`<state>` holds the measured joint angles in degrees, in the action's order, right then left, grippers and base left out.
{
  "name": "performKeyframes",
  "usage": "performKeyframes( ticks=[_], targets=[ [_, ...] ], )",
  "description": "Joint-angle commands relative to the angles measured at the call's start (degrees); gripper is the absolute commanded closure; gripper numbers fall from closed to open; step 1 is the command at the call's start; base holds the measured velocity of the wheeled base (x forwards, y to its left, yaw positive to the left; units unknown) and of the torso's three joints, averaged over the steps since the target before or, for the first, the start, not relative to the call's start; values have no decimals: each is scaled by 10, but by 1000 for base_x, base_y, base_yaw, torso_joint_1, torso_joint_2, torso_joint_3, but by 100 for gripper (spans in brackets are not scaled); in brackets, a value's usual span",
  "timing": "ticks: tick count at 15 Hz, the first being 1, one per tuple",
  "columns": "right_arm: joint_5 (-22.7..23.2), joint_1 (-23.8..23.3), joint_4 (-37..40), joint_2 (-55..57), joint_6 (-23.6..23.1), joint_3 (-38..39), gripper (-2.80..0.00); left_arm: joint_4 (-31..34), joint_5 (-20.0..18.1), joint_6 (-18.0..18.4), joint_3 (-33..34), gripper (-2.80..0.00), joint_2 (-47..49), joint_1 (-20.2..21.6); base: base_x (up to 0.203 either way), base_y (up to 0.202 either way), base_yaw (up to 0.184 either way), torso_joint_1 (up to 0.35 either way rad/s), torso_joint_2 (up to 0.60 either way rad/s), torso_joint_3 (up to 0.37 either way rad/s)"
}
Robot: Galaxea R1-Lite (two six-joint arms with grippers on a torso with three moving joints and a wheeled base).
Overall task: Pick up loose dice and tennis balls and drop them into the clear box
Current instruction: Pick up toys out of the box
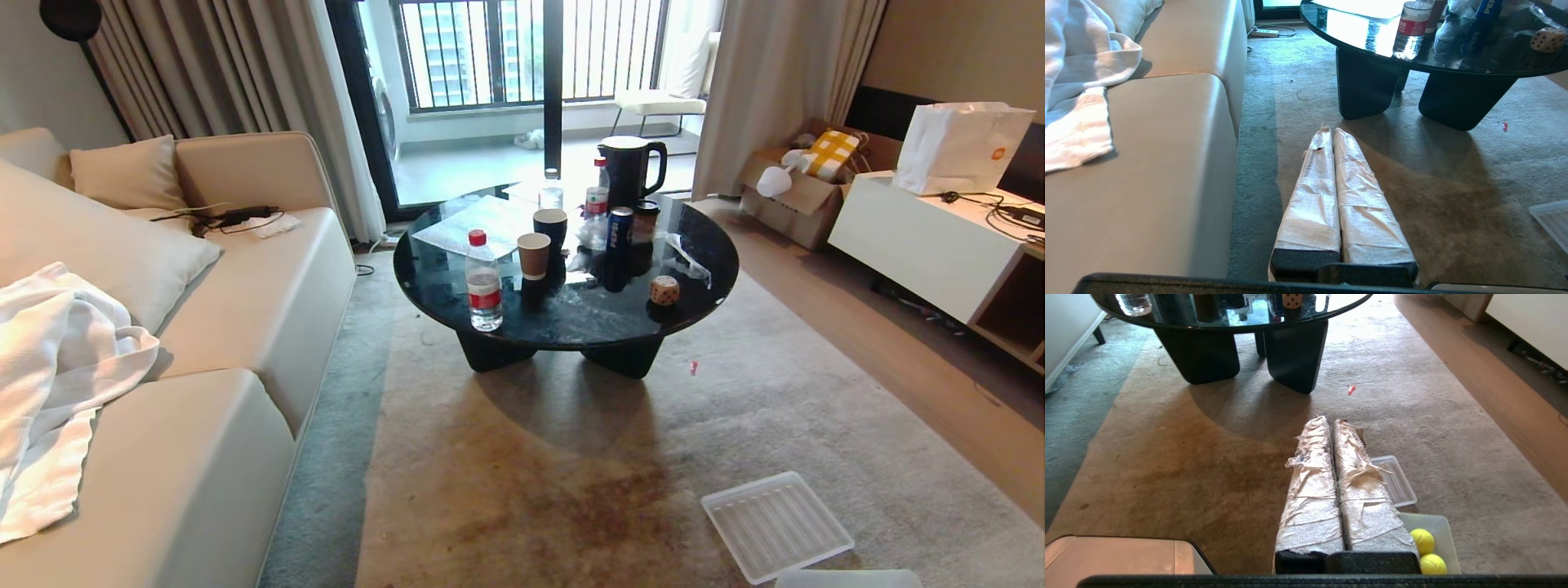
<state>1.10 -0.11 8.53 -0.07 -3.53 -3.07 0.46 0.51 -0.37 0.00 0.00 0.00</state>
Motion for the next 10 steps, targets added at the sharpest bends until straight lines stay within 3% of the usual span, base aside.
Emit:
performKeyframes(
  ticks=[1,10],
  targets=[
    [0,0,1,0,-1,0,0,0,0,0,0,0,0,0,175,0,-1,3,2,6],
    [0,0,1,0,-1,0,0,0,0,0,0,0,0,0,184,0,-1,3,2,1]
  ],
)
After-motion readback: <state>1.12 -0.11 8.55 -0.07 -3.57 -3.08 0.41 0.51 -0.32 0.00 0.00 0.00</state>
